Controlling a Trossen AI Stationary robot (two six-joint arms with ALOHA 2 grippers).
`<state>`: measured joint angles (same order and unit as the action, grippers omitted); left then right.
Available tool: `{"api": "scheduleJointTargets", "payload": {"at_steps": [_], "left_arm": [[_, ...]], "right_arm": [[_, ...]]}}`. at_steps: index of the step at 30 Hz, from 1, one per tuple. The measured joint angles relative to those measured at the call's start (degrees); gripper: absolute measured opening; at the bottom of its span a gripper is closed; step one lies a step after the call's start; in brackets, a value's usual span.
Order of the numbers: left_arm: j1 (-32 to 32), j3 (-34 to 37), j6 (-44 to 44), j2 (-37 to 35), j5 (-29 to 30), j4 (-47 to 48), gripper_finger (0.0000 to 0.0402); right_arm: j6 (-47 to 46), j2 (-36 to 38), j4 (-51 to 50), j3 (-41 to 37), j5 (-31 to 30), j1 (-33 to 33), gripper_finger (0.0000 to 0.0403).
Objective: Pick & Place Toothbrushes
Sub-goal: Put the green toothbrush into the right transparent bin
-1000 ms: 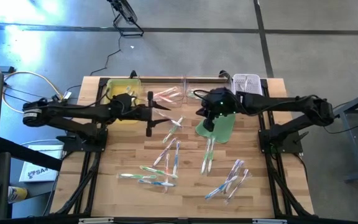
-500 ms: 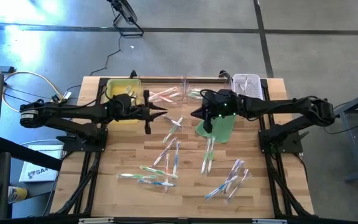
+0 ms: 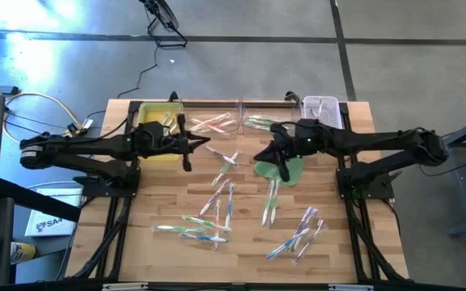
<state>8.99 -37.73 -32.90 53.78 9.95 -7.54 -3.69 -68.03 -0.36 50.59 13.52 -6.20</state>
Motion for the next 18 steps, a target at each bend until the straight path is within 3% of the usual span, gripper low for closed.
{"api": "scheduleJointTargets", "payload": {"at_steps": [4, 12, 18], "left_arm": [[0.0, 4.1, 1.9, -1.4, 2.7, -1.6, 0.0005], [0.0, 18.0, 5.0, -5.4, 2.7, -18.0, 0.0005], [0.0, 20.6, 4.5, -8.6, 2.6, -19.7, 0.0005]], "right_arm": [[2.0, 2.5, -0.3, 0.0, 0.0, 1.1, 0.0002], [2.1, 8.3, -4.9, 0.0, -4.3, 0.9, 0.0002], [0.2, 11.6, -7.8, 0.0, -9.0, 3.0, 0.0002]]}}
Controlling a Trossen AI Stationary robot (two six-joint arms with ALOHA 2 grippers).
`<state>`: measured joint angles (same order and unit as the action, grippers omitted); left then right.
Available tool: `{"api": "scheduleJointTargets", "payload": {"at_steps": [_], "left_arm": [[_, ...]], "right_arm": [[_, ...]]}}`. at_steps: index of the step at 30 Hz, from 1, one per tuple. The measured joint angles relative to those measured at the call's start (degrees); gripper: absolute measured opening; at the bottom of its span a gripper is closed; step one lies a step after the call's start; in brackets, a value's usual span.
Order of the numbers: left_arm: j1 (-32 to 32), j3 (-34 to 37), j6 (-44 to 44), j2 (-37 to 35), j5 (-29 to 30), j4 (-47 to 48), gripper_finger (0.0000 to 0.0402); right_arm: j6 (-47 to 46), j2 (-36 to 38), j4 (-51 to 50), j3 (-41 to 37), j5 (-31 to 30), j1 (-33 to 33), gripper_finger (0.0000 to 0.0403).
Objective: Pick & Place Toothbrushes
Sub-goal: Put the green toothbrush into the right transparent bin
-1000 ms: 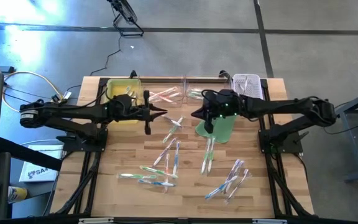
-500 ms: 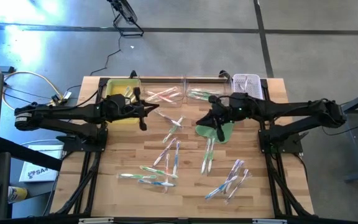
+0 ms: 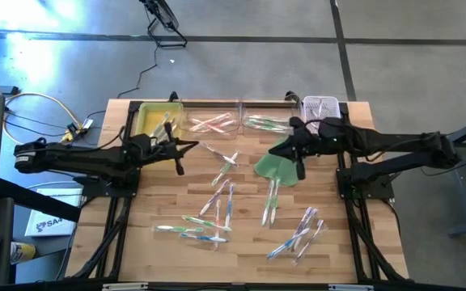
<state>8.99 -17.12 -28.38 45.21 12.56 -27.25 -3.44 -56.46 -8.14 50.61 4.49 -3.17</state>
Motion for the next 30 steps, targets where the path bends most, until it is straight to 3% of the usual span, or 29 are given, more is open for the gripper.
{"api": "scheduleJointTargets", "payload": {"at_steps": [8, 20, 30], "left_arm": [[0.0, 0.0, -1.8, -1.9, 0.0, 0.2, 0.0005], [0.0, 0.0, -1.4, -1.9, -0.1, 0.6, 0.0005], [0.0, 0.0, 1.5, -1.9, -0.1, 0.5, 0.0005]], "right_arm": [[0.6, -1.2, 0.0, -0.7, -6.4, 4.8, 0.0002], [-7.0, -1.3, 36.7, -23.5, -5.9, 6.7, 0.0002], [-8.9, -1.2, 33.3, -25.7, -5.9, 6.7, 0.0002]]}}
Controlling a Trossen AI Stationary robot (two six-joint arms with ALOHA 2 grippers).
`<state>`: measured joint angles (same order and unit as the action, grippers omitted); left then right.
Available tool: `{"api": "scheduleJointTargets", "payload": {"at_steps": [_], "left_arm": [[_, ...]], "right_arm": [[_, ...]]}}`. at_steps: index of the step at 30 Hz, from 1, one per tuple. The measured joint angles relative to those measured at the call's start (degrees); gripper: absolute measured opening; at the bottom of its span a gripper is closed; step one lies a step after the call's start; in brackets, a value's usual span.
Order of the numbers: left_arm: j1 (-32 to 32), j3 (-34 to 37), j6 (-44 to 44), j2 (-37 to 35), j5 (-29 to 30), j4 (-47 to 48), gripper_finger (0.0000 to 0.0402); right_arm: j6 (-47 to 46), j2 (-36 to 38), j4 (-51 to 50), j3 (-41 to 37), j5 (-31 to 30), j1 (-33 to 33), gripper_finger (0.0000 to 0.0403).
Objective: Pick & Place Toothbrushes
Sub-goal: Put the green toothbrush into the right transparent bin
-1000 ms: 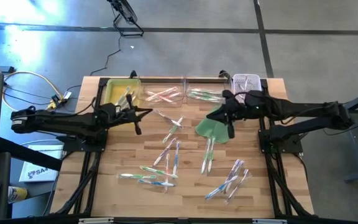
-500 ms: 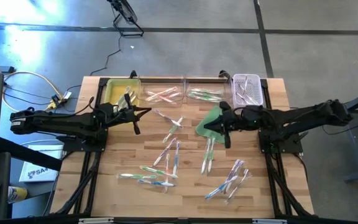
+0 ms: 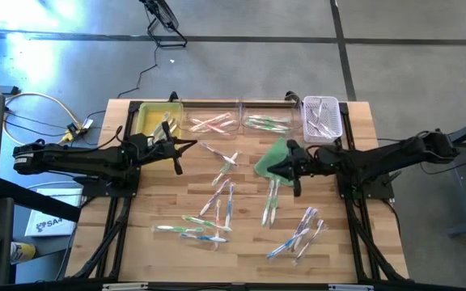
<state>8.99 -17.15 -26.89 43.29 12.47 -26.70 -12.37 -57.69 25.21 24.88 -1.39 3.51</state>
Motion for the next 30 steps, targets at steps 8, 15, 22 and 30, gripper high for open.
{"api": "scheduleJointTargets", "payload": {"at_steps": [8, 15, 22, 30], "left_arm": [[0.0, 0.0, 0.2, 0.0, 0.0, 0.3, 0.0005], [0.0, -0.1, 0.2, 0.0, 0.0, 1.7, 0.0005], [0.0, -0.1, 0.2, 0.0, 0.0, 1.7, 0.0005], [0.0, -0.1, 0.2, 0.0, 0.0, 1.7, 0.0005]], "right_arm": [[-2.0, 0.0, -4.6, 0.0, -2.6, 0.0, 0.0002], [-7.8, 0.0, -4.9, 0.0, -1.5, 0.0, 0.0002], [-4.5, 0.0, -1.9, 0.0, 1.7, 0.0, 0.0002], [-12.0, 0.0, 0.1, 0.0, -3.3, 1.1, 0.0002]]}}
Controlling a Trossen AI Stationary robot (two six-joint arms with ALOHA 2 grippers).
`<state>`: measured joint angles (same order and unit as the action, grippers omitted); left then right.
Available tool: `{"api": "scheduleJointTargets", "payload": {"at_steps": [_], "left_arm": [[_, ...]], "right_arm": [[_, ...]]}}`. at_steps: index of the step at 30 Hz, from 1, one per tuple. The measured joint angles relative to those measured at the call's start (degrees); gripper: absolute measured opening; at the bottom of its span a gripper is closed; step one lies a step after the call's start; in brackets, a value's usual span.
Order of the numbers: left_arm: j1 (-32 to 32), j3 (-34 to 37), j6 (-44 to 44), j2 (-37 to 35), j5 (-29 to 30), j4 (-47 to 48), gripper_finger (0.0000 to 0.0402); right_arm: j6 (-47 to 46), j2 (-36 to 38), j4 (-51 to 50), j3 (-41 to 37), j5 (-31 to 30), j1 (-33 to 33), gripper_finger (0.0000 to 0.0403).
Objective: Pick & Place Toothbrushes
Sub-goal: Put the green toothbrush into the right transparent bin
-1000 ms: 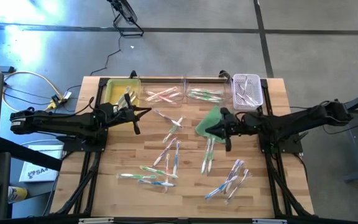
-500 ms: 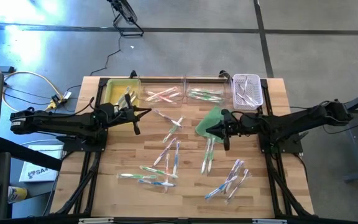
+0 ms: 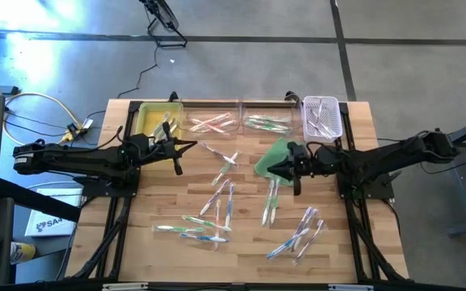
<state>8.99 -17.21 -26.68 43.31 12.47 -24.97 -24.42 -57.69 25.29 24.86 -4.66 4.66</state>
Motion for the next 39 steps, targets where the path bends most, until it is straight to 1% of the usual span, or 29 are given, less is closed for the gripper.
{"api": "scheduleJointTargets", "payload": {"at_steps": [4, 6, 12, 15, 19, 21, 24, 27, 29, 33, 36, 39], "left_arm": [[0.0, 0.0, 0.0, 0.0, 0.0, 0.1, 0.0005], [0.0, 0.0, 0.0, 0.0, 0.0, 0.5, 0.0005], [0.0, 0.0, 0.0, 0.0, 0.0, 1.5, 0.0005], [0.0, 0.0, 0.0, 0.0, 0.0, 1.9, 0.0005], [0.0, 0.0, 0.0, 0.0, 0.0, 3.5, 0.0005], [0.0, 0.0, 0.0, 0.0, 0.0, 4.7, 0.0005], [0.0, 0.0, 0.1, 0.0, 0.0, 6.4, 0.0005], [0.0, 0.0, 0.1, 0.0, 0.0, 7.2, 0.0005], [0.0, 0.0, 0.1, 0.0, 0.0, 7.8, 0.0005], [0.0, 0.0, 0.1, 0.0, 0.0, 9.0, 0.0005], [0.0, 0.0, 0.1, 0.0, 0.0, 9.2, 0.0005], [0.0, 0.0, 0.0, 0.0, 0.0, 10.2, 0.0005]], "right_arm": [[-3.6, 0.0, -3.1, 0.1, -9.4, 3.4, 0.0002], [-6.8, 0.0, -6.8, 1.6, -14.0, 5.1, 0.0002], [-15.5, -1.3, -25.0, 10.5, -26.0, 8.6, 0.0002], [-20.4, -3.4, -33.5, 15.2, -28.0, 9.0, 0.0002], [-29.0, -9.4, -45.4, 21.2, -27.7, 9.0, 0.0002], [-33.8, -13.2, -51.0, 24.5, -26.4, 8.7, 0.0002], [-40.9, -19.3, -60.1, 28.8, -21.1, 8.1, 0.0002], [-46.6, -24.9, -66.1, 32.1, -14.7, 7.6, 0.0002], [-49.3, -27.6, -68.5, 33.1, -12.0, 7.7, 0.0002], [-53.6, -31.0, -68.9, 33.4, -7.3, 7.7, 0.0002], [-57.2, -32.2, -68.9, 33.4, -6.8, 7.7, 0.0002], [-58.1, -32.8, -68.9, 33.4, -5.6, 7.7, 0.0002]]}}
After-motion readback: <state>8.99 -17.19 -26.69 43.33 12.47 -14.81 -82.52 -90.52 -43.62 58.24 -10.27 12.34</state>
